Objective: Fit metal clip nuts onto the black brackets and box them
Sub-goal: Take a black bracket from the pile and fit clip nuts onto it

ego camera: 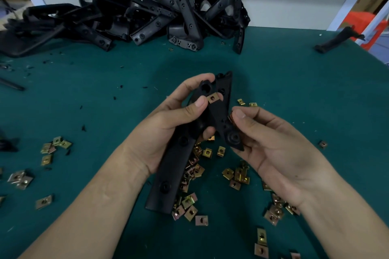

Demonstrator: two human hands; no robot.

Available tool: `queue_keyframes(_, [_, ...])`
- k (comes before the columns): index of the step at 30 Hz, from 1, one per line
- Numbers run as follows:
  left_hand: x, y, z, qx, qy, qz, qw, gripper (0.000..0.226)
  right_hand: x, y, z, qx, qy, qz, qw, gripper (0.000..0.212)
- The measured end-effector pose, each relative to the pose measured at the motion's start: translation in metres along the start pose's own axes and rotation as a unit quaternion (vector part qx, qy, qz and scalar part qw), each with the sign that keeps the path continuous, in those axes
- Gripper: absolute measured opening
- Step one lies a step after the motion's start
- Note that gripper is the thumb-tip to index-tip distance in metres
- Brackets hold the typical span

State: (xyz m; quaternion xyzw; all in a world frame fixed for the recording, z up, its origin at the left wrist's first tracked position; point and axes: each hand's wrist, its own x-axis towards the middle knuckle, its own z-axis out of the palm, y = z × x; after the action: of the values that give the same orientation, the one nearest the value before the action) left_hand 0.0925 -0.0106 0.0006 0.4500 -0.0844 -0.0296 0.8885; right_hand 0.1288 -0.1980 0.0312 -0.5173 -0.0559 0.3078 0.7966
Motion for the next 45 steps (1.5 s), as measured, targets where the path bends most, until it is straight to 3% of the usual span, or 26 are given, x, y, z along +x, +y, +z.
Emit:
queue_keyframes(20, [0.002,-0.001,-0.001,0.081,0.036,0.039,0.995,0.035,-0.004,0.007,0.009,0.004,0.036,-0.043,0.998,0.005])
queue_keyframes(27, [0.002,-0.002,0.001,0.088,0.048,0.053,0.994,0.035,-0.004,0.011,0.008,-0.029,0.034,-0.065,0.997,0.011])
queue_keyframes(34, [0.002,-0.003,0.005,0.095,0.070,0.072,0.990,0.037,-0.008,0.021,0.010,-0.160,0.045,-0.132,0.977,0.034])
queue_keyframes(42, [0.003,-0.004,0.008,0.082,0.073,0.071,0.991,0.037,-0.003,0.025,0.005,-0.174,0.054,-0.203,0.962,0.022])
queue_keyframes(45, [0.003,-0.002,0.012,0.069,0.055,0.051,0.995,0.047,-0.002,0.021,0.005,-0.177,0.073,-0.239,0.952,0.019])
